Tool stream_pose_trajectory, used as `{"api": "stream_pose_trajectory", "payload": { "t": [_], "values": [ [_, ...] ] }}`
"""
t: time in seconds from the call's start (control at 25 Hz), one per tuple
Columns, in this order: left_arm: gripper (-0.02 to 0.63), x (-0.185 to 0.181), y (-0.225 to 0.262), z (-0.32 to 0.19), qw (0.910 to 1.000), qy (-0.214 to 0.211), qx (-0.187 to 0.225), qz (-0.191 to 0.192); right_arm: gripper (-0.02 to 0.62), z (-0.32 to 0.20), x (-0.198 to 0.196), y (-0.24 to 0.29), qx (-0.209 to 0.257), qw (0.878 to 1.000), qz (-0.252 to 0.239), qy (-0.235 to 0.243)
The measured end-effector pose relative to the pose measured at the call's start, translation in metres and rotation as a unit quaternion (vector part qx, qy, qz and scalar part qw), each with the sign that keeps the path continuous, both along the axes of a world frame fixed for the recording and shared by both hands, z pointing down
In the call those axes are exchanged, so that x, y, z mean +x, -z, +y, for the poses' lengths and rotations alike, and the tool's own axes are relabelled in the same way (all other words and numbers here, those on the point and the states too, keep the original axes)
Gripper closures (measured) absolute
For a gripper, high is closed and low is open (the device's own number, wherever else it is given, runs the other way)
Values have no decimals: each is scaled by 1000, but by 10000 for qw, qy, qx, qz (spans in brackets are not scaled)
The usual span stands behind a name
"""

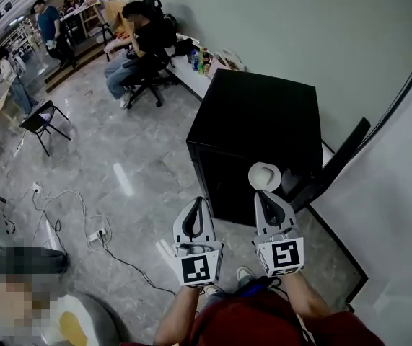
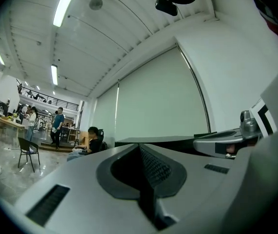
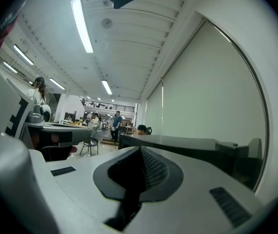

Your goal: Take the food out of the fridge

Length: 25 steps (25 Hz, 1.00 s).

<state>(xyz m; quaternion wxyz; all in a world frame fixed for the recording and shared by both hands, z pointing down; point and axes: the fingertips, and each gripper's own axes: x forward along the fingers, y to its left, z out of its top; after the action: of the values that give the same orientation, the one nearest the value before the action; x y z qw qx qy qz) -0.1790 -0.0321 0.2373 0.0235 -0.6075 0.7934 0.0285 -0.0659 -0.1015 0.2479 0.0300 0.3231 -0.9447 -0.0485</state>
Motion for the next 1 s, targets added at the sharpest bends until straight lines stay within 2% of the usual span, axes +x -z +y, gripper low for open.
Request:
{"api": "stream_pose_trajectory", "payload": {
  "t": [0.28,0.4,0.6,0.88,1.0],
  "values": [
    [592,37,-7,-28,9988,-482,-60,69,572,-13,44,-11,-167,9985,57,-510],
    [592,49,-15,-37,9969,-711,-323,-55,572,-18,57,-15,-186,9975,68,-676],
    [592,68,-6,-51,9967,-772,183,168,572,-26,79,-18,-162,9963,64,-846],
    [592,93,-5,-66,9954,-940,191,24,572,-34,106,-18,-154,9941,-122,-1063],
    [592,102,-3,-71,9951,-963,241,-51,572,-39,111,-7,-28,9928,-474,-1103]
  ]
}}
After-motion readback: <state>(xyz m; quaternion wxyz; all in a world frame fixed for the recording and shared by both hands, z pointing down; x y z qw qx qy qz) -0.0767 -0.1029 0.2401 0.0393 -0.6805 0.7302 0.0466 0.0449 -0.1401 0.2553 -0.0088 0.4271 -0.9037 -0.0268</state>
